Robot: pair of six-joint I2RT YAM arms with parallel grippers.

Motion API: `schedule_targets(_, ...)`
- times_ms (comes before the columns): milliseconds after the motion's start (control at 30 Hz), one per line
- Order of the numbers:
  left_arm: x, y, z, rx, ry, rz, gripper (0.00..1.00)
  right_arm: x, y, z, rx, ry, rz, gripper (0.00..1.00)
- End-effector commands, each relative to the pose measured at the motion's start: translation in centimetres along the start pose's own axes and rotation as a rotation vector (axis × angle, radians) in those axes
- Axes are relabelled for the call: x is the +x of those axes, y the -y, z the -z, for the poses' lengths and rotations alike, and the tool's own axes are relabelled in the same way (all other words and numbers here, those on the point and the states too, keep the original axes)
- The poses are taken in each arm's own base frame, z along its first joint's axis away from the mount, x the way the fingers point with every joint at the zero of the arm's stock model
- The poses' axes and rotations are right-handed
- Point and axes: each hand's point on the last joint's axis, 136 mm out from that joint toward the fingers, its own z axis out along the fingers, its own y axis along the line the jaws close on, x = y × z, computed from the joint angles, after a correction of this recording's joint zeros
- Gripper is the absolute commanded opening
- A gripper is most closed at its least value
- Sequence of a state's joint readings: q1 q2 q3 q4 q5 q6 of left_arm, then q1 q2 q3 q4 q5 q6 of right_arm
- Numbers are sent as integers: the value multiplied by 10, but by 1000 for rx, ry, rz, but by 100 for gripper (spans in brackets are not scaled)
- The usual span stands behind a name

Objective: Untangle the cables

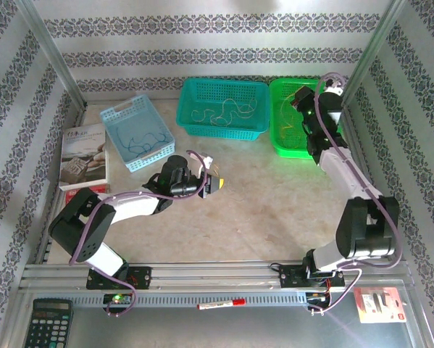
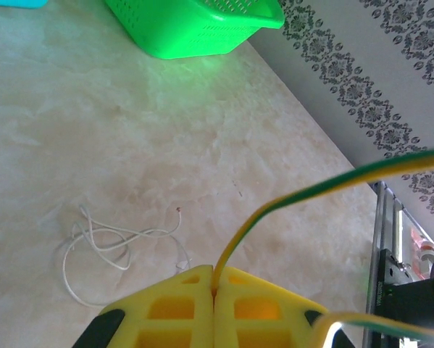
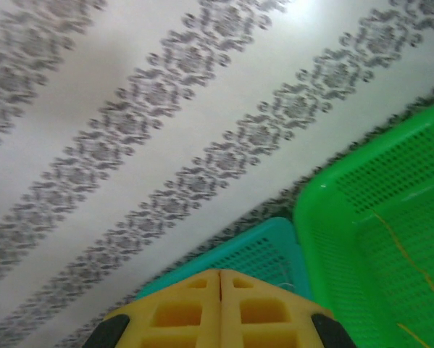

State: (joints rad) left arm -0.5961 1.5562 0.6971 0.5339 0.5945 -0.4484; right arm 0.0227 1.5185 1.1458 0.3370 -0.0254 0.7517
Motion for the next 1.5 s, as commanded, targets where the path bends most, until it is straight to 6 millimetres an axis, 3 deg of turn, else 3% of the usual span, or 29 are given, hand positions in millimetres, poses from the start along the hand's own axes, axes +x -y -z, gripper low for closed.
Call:
schedule_targets(0,-18,16,5,22,22,-37,0,-18,15,-16,53,73,30,0)
schedule_targets(167,-27,23,9,26,32,-51,0,-17,45,-47,122,47,43,0)
schedule_targets(200,-28,24,9,28,31,-53,0,-16,50,-53,131,35,55,6)
schedule_targets(300,-32,28,10,35,32,-60,0,-6,65,-73,159,-57,84,56)
schedule_targets(333,-33,28,10,37,33,-61,0,-3,67,-78,165,-86,91,61)
schedule_targets(433,-35,30,10,43,32,-64,0,10,69,-79,150,-147,102,66)
schedule_targets(533,-36,32,9,53,31,-65,0,21,52,-69,81,-178,72,65)
schedule_targets(733,-36,35,7,72,15,-68,0,57,-15,-21,-128,-277,27,61)
schedule_targets(900,-35,41,5,108,-2,-61,0,98,-69,46,-324,-391,43,57)
schedule_targets(1000,-33,44,3,137,-14,-52,0,120,-89,87,-430,-452,88,56)
schedule_targets(1267,-34,55,-4,235,-25,-13,0,172,-100,164,-625,-621,138,56)
schedule_targets(1467,-40,63,-6,283,-25,1,0,211,-102,194,-721,-757,176,55)
